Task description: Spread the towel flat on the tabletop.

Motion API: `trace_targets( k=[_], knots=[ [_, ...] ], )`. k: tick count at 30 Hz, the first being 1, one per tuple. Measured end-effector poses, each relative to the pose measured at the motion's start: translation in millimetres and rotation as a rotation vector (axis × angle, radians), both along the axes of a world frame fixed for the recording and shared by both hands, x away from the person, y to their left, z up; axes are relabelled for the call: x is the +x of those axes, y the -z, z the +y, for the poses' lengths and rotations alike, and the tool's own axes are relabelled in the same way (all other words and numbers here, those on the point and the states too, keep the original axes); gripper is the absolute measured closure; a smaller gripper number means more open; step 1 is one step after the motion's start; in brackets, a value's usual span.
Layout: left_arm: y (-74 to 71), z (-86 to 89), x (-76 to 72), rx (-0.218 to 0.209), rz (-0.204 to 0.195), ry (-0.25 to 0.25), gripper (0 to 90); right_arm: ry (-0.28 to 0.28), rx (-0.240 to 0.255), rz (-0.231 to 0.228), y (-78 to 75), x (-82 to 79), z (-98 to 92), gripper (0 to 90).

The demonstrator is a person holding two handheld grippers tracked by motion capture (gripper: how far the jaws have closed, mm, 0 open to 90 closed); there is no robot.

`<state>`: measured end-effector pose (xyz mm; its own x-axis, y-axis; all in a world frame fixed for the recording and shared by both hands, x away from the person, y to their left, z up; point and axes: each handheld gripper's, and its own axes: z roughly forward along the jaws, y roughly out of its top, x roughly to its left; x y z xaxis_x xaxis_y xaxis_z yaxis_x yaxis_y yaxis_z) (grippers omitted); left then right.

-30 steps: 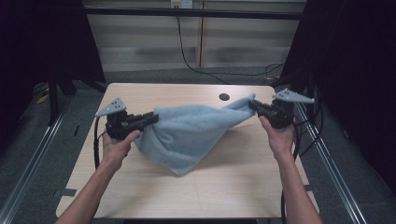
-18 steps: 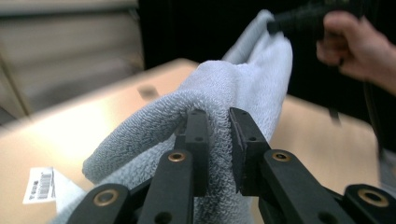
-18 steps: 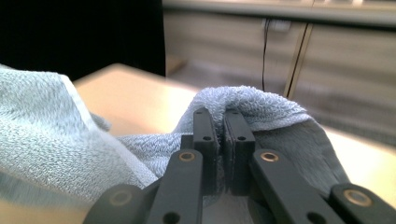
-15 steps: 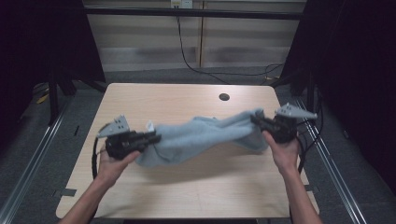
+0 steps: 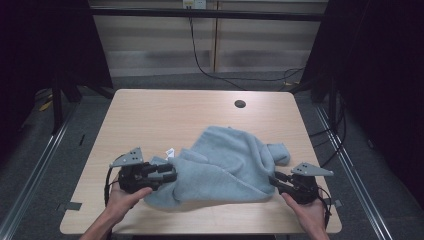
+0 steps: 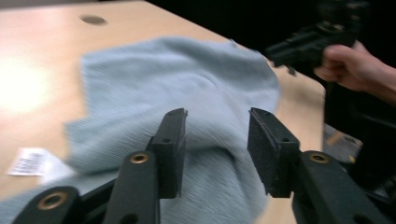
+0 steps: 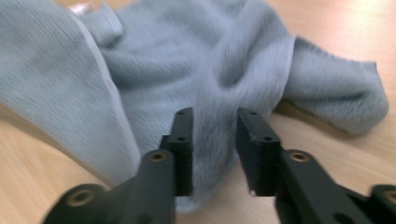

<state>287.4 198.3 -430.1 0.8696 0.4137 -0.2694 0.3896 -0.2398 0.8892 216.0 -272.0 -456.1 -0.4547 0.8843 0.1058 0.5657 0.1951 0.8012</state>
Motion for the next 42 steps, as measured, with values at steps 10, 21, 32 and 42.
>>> trace_targets(
  k=[10, 21, 32, 42],
  knots=[
    [52.8, 9.8, 31.3, 0.208, 0.068, -0.038, 71.0, -0.2, 0.044, 0.052, 15.5, 15.3, 53.5, 49.1],
    [72.5, -18.3, 14.0, 0.293, 0.102, 0.053, 65.0, -0.18, -0.097, 0.123, 43.9, 57.8, 62.0, 74.5],
    [74.0, -13.2, 20.7, 0.297, 0.099, -0.033, 60.4, -0.065, -0.072, 0.11, 48.8, 131.1, 56.5, 79.2],
    [63.3, 36.2, 40.2, 0.198, 0.1, -0.204, 47.1, -0.157, -0.011, 0.08, 20.6, 110.3, 57.6, 64.3]
  ],
)
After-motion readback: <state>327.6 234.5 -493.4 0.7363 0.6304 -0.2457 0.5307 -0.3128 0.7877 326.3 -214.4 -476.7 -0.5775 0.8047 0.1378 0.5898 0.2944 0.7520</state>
